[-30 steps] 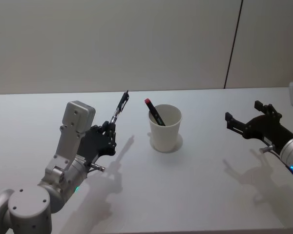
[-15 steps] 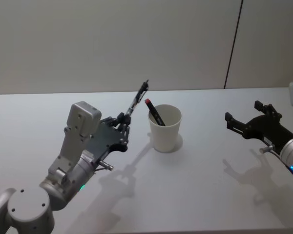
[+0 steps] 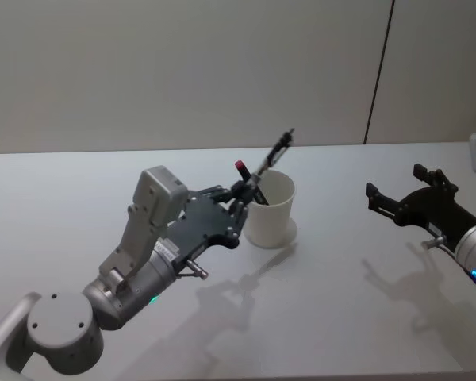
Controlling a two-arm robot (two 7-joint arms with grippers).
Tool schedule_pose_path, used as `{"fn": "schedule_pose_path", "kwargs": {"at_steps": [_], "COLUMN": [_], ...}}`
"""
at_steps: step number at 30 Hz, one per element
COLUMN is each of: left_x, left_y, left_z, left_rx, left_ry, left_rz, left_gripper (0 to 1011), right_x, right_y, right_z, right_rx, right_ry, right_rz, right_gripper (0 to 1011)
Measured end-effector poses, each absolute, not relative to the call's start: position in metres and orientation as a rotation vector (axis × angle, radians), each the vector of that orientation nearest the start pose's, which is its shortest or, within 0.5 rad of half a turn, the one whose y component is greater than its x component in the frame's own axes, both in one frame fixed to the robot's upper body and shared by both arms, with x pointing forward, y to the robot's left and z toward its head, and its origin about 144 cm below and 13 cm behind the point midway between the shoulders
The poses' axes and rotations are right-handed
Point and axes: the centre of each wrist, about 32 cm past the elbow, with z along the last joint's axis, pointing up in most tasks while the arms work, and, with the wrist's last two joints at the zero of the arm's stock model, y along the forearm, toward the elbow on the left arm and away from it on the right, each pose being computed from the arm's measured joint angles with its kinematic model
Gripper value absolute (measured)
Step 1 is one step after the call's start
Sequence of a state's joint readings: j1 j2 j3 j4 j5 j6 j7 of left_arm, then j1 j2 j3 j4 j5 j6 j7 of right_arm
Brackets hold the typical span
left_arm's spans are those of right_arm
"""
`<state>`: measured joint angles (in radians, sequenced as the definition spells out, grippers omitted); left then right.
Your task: Place the pen into the pen holder.
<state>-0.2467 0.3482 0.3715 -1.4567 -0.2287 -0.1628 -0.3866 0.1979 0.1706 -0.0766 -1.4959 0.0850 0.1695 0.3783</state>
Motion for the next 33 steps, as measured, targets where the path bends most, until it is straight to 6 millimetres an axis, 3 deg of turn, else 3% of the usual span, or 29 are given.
{"fn": "schedule_pose_path", "kwargs": {"at_steps": [33], "left_x": [0.539], "left_y": [0.213], "left_z": [1.166], "left_rx": [-0.027], "left_ry": [-0.274], "left_rz": [0.566], "left_gripper": [134], "right_x": [0.514], "right_y": [-0.257], "right_z": [1.187], "right_rx": [-0.119], "right_ry": [-0.010], "right_rz": [-1.142], "right_gripper": [1001]}}
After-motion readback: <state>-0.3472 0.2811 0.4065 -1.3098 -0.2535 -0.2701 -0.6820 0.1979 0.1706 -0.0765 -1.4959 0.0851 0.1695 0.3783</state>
